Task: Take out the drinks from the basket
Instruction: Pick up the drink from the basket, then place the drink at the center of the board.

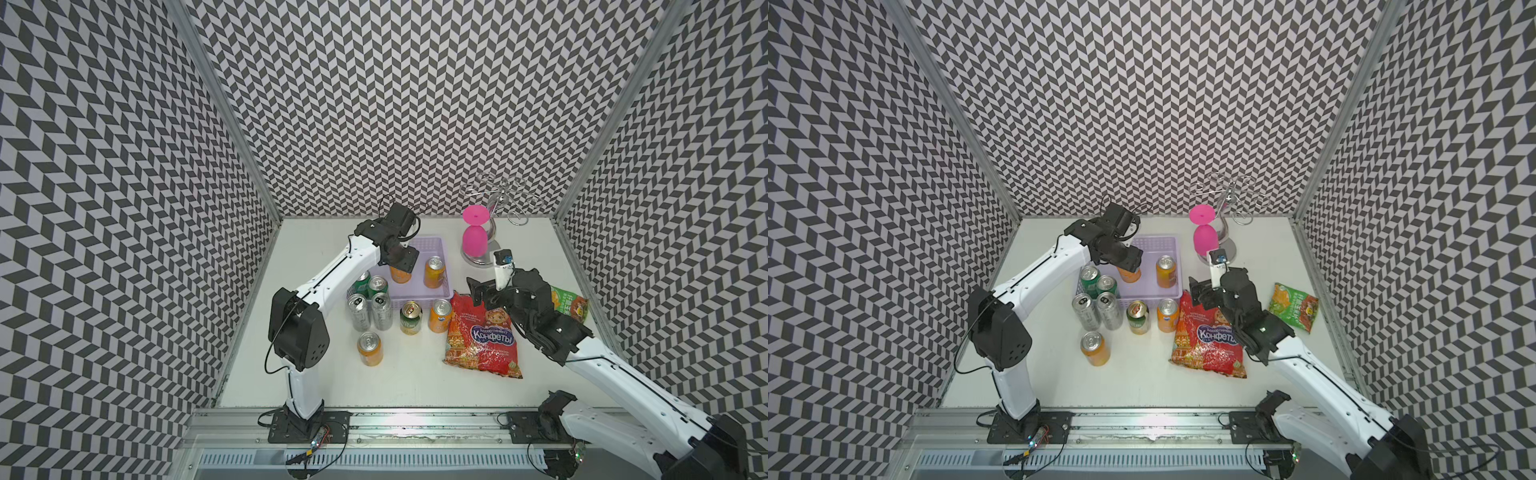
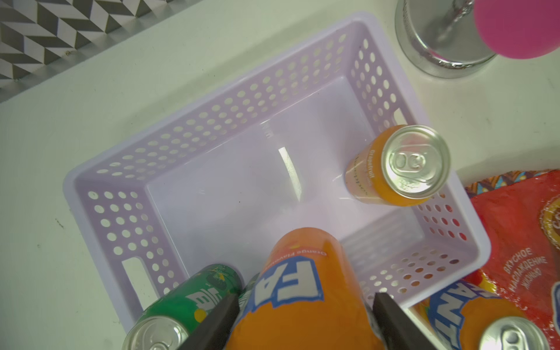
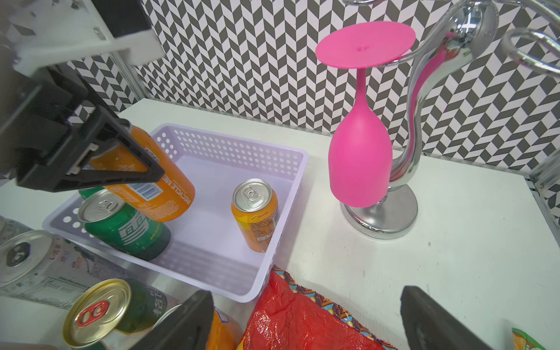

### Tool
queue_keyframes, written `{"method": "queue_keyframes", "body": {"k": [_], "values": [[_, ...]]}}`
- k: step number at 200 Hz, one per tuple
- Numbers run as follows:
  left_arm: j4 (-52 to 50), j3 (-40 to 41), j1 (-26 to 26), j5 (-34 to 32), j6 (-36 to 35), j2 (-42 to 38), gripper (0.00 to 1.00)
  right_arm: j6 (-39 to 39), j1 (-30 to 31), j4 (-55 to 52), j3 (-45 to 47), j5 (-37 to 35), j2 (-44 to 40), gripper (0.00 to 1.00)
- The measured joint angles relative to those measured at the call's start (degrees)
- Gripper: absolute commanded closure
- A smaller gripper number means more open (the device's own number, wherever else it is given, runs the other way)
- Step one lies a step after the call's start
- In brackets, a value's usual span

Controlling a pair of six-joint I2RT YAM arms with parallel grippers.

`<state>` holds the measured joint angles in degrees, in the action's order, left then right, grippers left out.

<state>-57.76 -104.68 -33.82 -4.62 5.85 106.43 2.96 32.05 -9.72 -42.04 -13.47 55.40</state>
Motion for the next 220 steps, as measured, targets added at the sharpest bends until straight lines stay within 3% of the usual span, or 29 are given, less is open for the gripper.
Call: {"method": "queue_keyframes", "body": {"k": [126, 220], "values": [[-7.56, -3.04, -7.93, -3.08, 2.19, -10.01, 0.38, 0.00, 0.00, 0.00, 0.00, -0.02, 0.00, 0.01], [-9.22, 7.26, -12.81, -1.29, 7.10, -21.94, 0.38, 0.00, 0.00, 0.00, 0.00, -0.13, 0.00, 0.00]]}}
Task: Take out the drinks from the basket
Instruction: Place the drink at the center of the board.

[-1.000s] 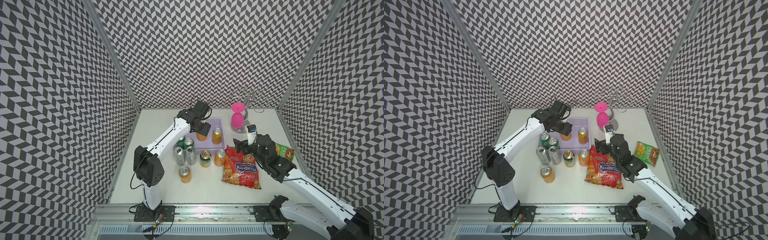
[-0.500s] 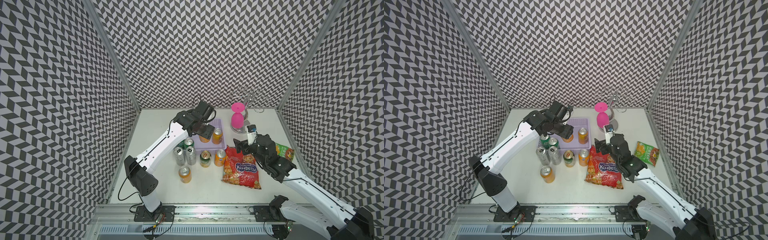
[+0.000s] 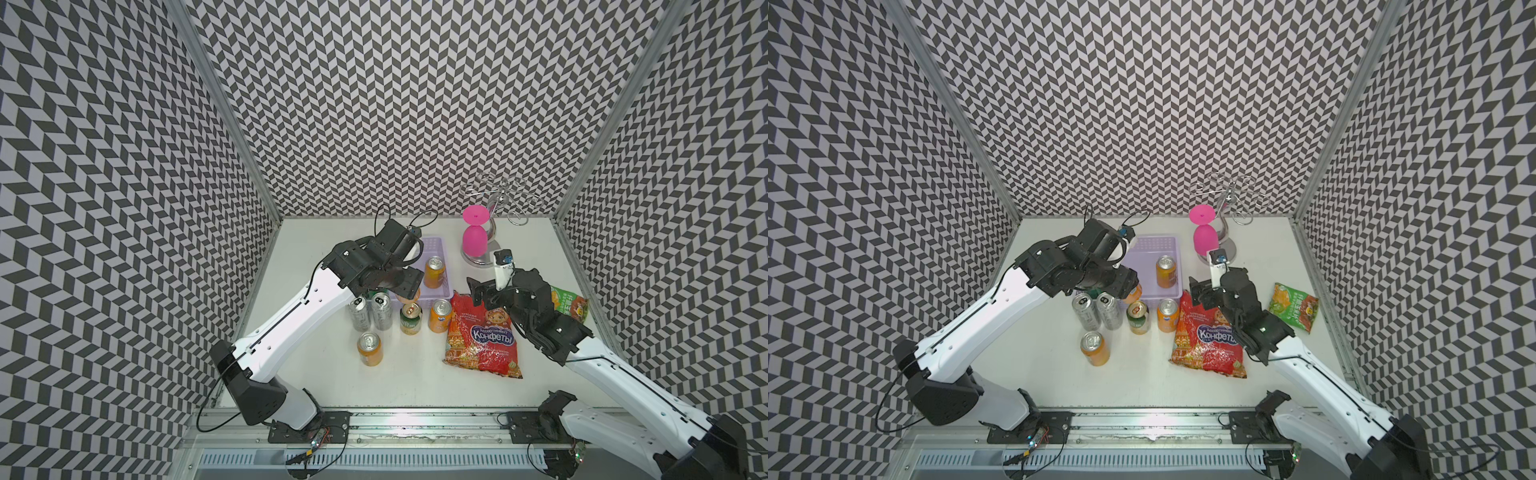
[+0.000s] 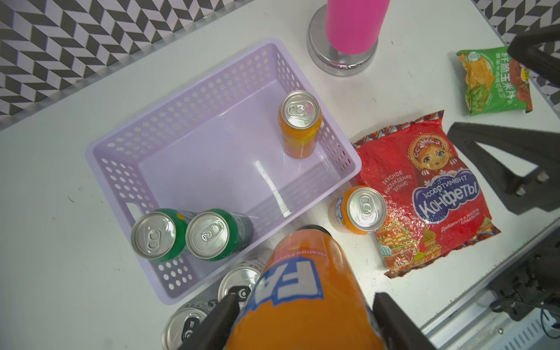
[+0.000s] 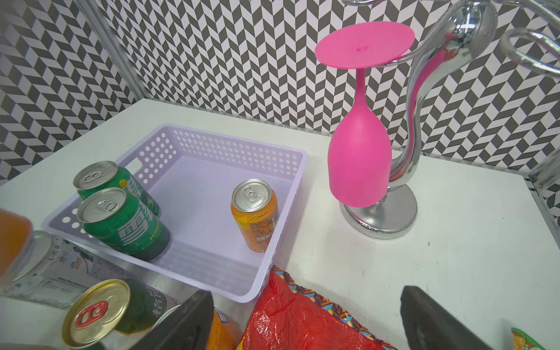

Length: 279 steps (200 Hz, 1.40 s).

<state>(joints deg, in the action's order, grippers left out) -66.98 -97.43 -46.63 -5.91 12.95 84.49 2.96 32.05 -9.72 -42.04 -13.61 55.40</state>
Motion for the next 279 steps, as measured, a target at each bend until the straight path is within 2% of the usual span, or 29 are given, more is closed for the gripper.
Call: {"method": "queue_keyframes", "body": {"k": [62, 128, 279], "values": [[-0.68, 8.20, -4.31, 0.37, 5.60, -6.91, 0.39, 0.02, 0.00, 0.00, 0.00, -0.13, 0.00, 0.00], [-0.52, 17.77, -8.09, -2.21, 10.78, -7.17, 0.39, 0.00, 0.00, 0.00, 0.00, -0.13, 0.00, 0.00], [11.04, 32.68, -8.85, -3.58, 13.75, -7.85, 0.37, 0.02, 0.00, 0.79, 0.02, -0.09, 0.00, 0.00]]}}
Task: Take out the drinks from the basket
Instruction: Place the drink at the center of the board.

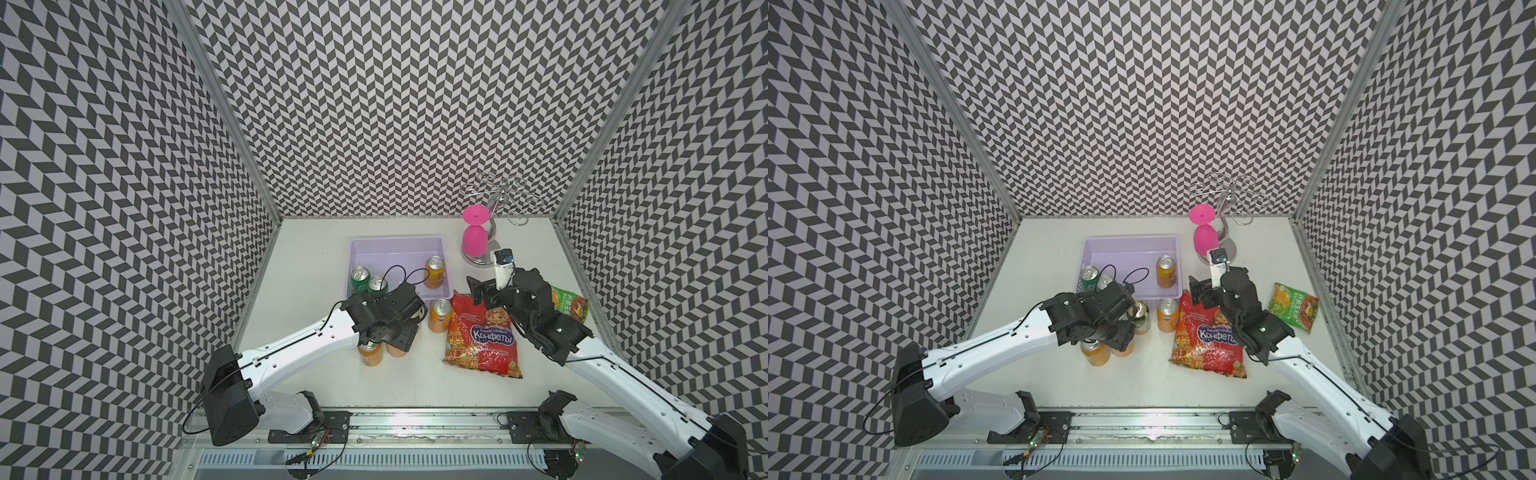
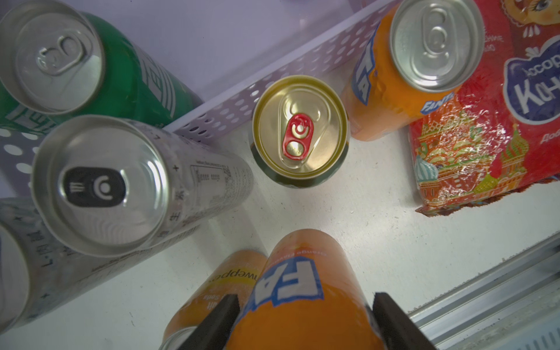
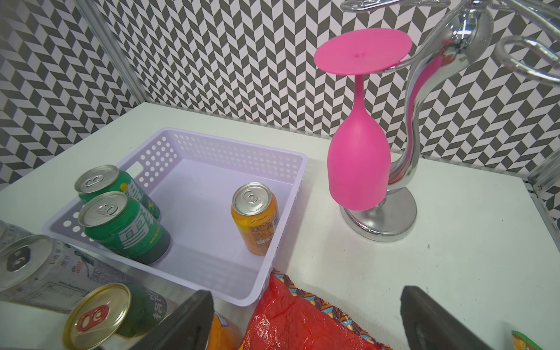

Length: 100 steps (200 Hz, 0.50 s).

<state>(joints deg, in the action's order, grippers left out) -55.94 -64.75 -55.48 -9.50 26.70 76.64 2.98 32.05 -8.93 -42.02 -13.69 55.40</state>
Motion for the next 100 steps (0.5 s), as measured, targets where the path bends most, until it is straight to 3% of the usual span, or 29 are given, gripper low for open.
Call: {"method": "queue_keyframes", "body": {"k": [100], "values": [[5.79, 5.70, 0.00, -1.07, 0.22, 2.38, 0.37, 0.00, 0.00, 0.17, 0.00, 0.00, 0.00, 0.00]]}}
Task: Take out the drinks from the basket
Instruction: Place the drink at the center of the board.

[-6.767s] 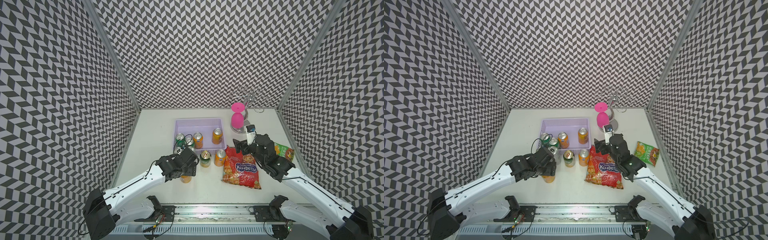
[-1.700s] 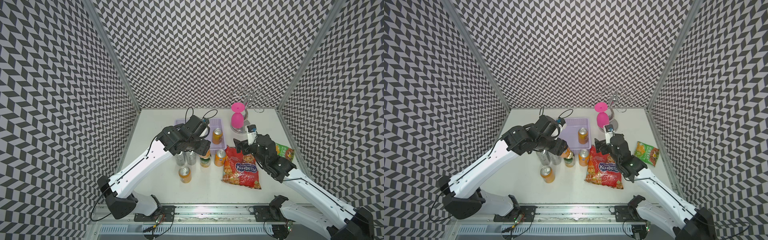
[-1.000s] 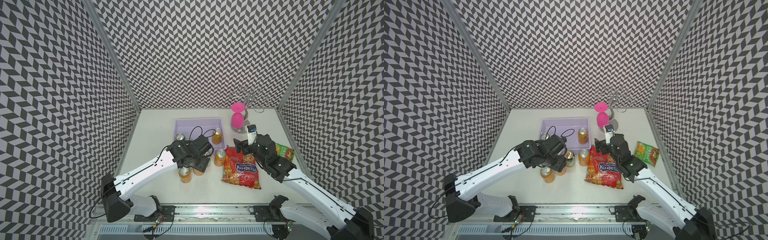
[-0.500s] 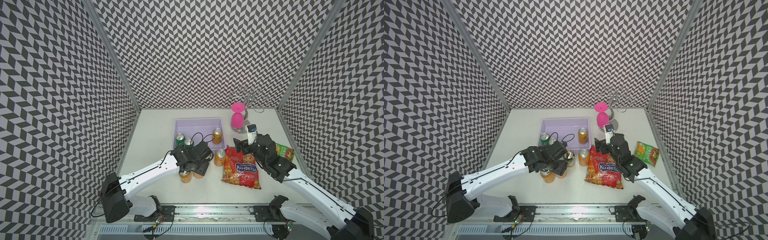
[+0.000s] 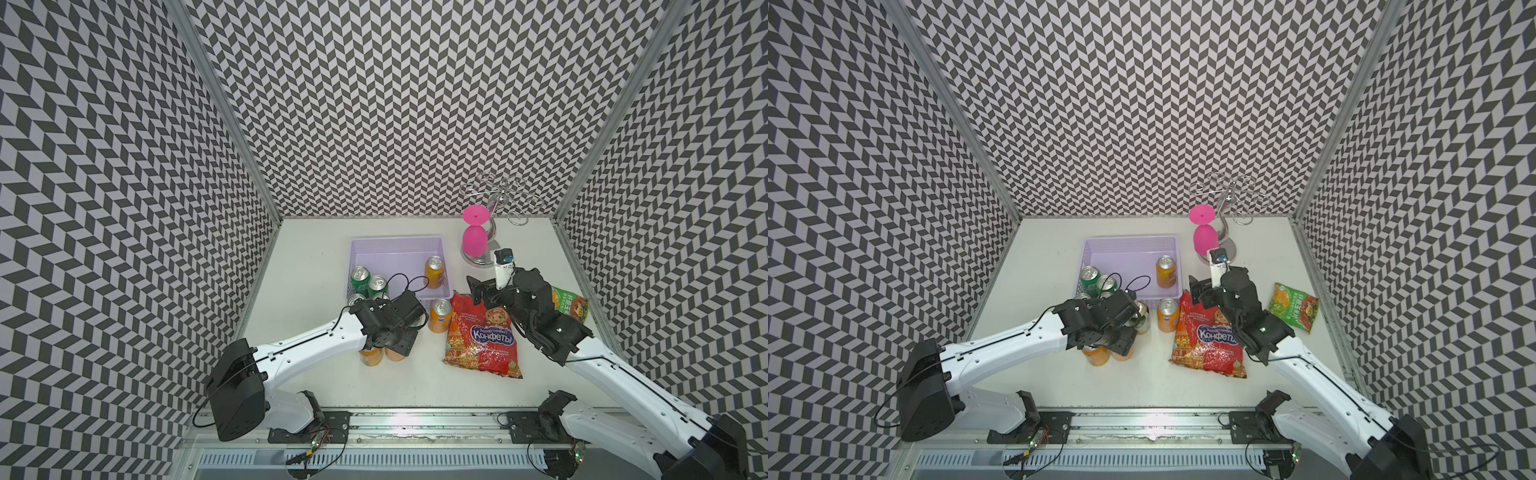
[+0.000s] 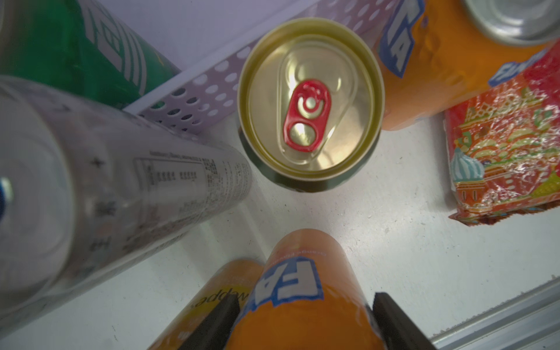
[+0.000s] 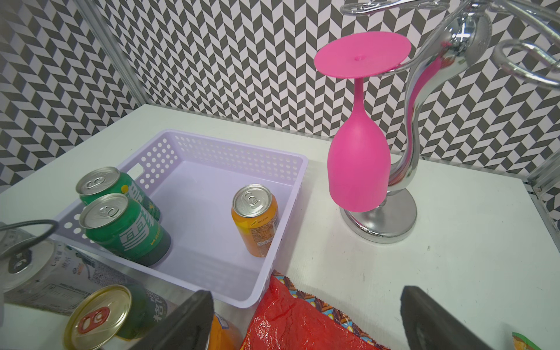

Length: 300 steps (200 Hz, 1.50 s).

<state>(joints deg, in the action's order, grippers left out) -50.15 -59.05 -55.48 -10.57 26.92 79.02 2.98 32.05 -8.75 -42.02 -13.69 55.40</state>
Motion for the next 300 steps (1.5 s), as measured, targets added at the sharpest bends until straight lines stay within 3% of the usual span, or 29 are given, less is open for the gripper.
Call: {"method": "queue_keyframes", "body": {"k": [155, 300], "values": [[6.86, 3.54, 0.00, -0.28, 0.00, 1.25, 0.29, 0.00, 0.00, 0.04, 0.00, 0.00, 0.00, 0.00], [3.87, -0.26, 0.00, -0.66, -0.07, -0.26, 0.20, -0.02, 0.00, 0.04, 0.02, 0.02, 0.00, 0.00]]}}
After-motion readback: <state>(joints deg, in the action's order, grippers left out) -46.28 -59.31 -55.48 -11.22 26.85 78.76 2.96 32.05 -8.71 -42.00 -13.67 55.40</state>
